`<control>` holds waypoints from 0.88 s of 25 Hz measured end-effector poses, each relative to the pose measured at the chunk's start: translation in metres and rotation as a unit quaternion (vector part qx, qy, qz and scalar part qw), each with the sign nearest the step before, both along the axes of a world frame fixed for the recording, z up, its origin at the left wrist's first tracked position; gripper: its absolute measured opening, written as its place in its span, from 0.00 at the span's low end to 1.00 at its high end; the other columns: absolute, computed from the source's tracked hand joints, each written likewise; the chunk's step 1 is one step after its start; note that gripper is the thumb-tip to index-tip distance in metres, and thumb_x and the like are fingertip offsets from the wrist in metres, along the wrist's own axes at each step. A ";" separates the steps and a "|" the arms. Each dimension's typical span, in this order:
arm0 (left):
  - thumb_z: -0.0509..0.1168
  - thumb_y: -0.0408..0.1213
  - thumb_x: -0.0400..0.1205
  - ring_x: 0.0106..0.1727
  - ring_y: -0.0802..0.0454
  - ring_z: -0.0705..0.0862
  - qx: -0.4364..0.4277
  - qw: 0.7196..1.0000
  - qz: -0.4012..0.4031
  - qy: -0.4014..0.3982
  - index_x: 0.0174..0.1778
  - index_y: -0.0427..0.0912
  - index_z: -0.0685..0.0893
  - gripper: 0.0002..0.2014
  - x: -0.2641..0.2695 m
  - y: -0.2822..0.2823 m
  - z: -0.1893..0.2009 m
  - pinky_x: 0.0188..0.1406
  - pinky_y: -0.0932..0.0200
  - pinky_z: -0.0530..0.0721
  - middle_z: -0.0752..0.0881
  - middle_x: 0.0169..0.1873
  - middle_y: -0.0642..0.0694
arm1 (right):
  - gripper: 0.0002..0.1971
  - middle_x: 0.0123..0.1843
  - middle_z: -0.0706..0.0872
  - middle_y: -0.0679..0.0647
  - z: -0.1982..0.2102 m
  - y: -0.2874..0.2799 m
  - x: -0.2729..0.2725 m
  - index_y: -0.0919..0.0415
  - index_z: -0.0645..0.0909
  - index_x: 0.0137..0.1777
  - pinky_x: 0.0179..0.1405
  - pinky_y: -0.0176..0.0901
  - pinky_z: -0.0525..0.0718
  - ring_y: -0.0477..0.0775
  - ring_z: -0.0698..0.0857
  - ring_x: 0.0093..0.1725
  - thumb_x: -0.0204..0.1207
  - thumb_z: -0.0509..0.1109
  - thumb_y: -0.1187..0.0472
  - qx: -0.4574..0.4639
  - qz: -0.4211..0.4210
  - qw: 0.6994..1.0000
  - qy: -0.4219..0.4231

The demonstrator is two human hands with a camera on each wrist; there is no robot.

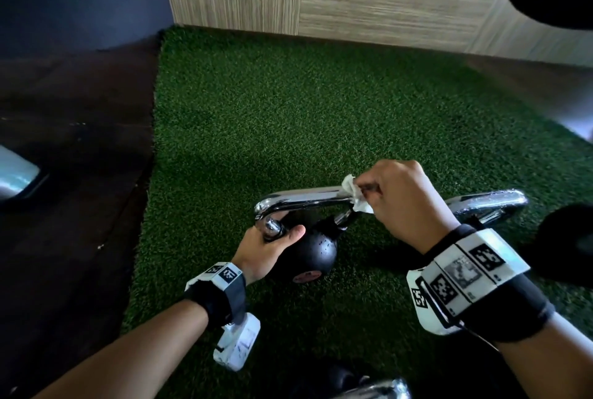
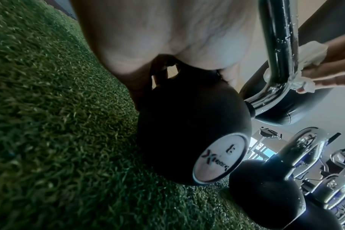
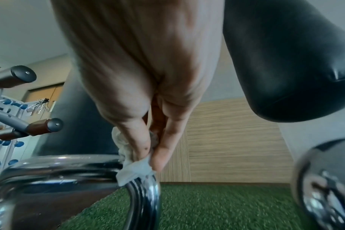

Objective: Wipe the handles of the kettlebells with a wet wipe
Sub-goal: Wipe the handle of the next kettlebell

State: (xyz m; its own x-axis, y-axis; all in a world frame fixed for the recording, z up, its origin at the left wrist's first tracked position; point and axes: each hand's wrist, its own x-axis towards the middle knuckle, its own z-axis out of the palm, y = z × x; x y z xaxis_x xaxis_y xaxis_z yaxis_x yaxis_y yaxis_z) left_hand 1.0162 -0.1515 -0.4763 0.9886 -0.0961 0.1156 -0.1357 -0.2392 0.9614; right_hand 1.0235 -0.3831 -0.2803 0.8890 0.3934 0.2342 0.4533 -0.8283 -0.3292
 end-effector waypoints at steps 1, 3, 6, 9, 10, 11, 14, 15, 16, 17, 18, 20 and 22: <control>0.70 0.63 0.80 0.75 0.64 0.79 0.001 1.000 -0.001 0.001 0.73 0.62 0.81 0.25 0.001 0.001 0.000 0.80 0.46 0.73 0.85 0.69 0.64 | 0.10 0.44 0.91 0.52 -0.004 -0.002 -0.001 0.58 0.93 0.50 0.37 0.19 0.75 0.43 0.84 0.35 0.75 0.76 0.72 0.010 0.002 1.000 -0.015; 0.71 0.64 0.78 0.74 0.64 0.80 -0.007 1.000 0.004 0.009 0.72 0.62 0.83 0.26 0.002 0.001 -0.001 0.80 0.46 0.74 0.85 0.68 0.64 | 0.09 0.44 0.92 0.51 -0.014 -0.009 -0.001 0.59 0.93 0.50 0.33 0.20 0.75 0.39 0.83 0.33 0.74 0.77 0.71 0.037 -0.025 0.999 -0.005; 0.72 0.62 0.78 0.74 0.63 0.80 -0.022 1.000 -0.005 0.009 0.71 0.59 0.83 0.26 0.003 0.003 -0.002 0.80 0.45 0.74 0.86 0.68 0.62 | 0.15 0.32 0.86 0.45 -0.030 -0.018 0.004 0.48 0.83 0.31 0.24 0.23 0.70 0.33 0.76 0.28 0.73 0.80 0.68 0.018 -0.071 0.995 0.073; 0.73 0.61 0.78 0.74 0.61 0.81 -0.036 0.999 -0.018 0.021 0.72 0.57 0.84 0.26 0.003 0.004 0.001 0.80 0.46 0.74 0.87 0.68 0.60 | 0.21 0.26 0.79 0.42 -0.045 -0.017 0.011 0.47 0.75 0.25 0.23 0.28 0.71 0.36 0.75 0.27 0.70 0.82 0.65 0.013 -0.101 0.991 0.082; 0.73 0.60 0.78 0.73 0.61 0.81 -0.048 0.998 -0.023 0.031 0.71 0.56 0.84 0.26 0.002 0.004 0.004 0.79 0.48 0.74 0.87 0.67 0.59 | 0.20 0.26 0.80 0.42 -0.050 -0.017 0.014 0.47 0.76 0.25 0.23 0.28 0.72 0.36 0.76 0.27 0.69 0.83 0.64 0.016 -0.108 0.990 0.094; 0.74 0.59 0.78 0.72 0.63 0.82 -0.055 0.997 -0.030 0.040 0.70 0.57 0.85 0.25 0.001 0.004 0.009 0.79 0.51 0.74 0.87 0.67 0.60 | 0.19 0.27 0.81 0.42 -0.056 -0.016 0.016 0.47 0.78 0.26 0.22 0.27 0.72 0.35 0.78 0.26 0.68 0.84 0.62 0.019 -0.117 0.986 0.114; 0.73 0.64 0.74 0.66 0.73 0.82 -0.010 0.998 -0.019 0.055 0.66 0.71 0.83 0.23 -0.009 0.004 0.025 0.73 0.65 0.75 0.87 0.61 0.71 | 0.14 0.26 0.87 0.45 -0.075 -0.013 0.020 0.54 0.82 0.28 0.22 0.22 0.73 0.32 0.84 0.24 0.65 0.85 0.62 0.051 -0.143 0.969 0.196; 0.72 0.68 0.73 0.63 0.75 0.82 0.029 0.997 -0.003 0.076 0.64 0.78 0.81 0.23 -0.013 0.005 0.032 0.68 0.68 0.76 0.87 0.58 0.74 | 0.12 0.28 0.89 0.49 -0.078 -0.012 0.020 0.57 0.83 0.29 0.26 0.25 0.78 0.34 0.87 0.27 0.65 0.86 0.63 0.078 -0.145 0.961 0.222; 0.70 0.72 0.71 0.61 0.72 0.82 0.073 0.991 0.005 0.111 0.64 0.79 0.80 0.24 -0.016 0.007 0.039 0.63 0.69 0.76 0.86 0.56 0.74 | 0.11 0.31 0.91 0.52 -0.079 -0.013 0.018 0.60 0.85 0.32 0.31 0.33 0.85 0.43 0.91 0.31 0.65 0.86 0.64 0.106 -0.142 0.953 0.245; 0.67 0.75 0.71 0.59 0.65 0.83 0.131 0.979 0.000 0.158 0.68 0.75 0.80 0.28 -0.019 0.010 0.047 0.60 0.66 0.75 0.86 0.57 0.69 | 0.09 0.33 0.92 0.54 -0.078 -0.015 0.016 0.63 0.87 0.35 0.35 0.40 0.89 0.50 0.94 0.34 0.67 0.86 0.65 0.122 -0.133 0.948 0.262; 0.65 0.77 0.71 0.58 0.58 0.82 0.209 0.956 -0.024 0.203 0.69 0.67 0.81 0.32 -0.021 0.015 0.056 0.59 0.62 0.75 0.86 0.59 0.60 | 0.08 0.34 0.93 0.55 -0.075 -0.020 0.013 0.65 0.88 0.38 0.35 0.43 0.90 0.53 0.94 0.35 0.68 0.85 0.65 0.117 -0.119 0.948 0.271; 0.63 0.76 0.73 0.56 0.53 0.83 0.380 0.886 -0.095 0.249 0.64 0.58 0.83 0.33 -0.027 0.028 0.078 0.57 0.56 0.78 0.86 0.61 0.51 | 0.07 0.34 0.93 0.57 -0.062 -0.030 0.006 0.64 0.89 0.36 0.34 0.45 0.91 0.54 0.94 0.35 0.69 0.84 0.66 0.080 -0.078 0.947 0.301; 0.69 0.67 0.76 0.51 0.61 0.87 0.440 0.860 -0.143 0.215 0.56 0.56 0.88 0.22 -0.035 0.039 0.103 0.53 0.58 0.82 0.90 0.53 0.57 | 0.10 0.36 0.93 0.59 -0.042 -0.034 -0.004 0.61 0.86 0.31 0.41 0.50 0.94 0.57 0.95 0.38 0.69 0.84 0.67 0.070 -0.021 0.937 0.340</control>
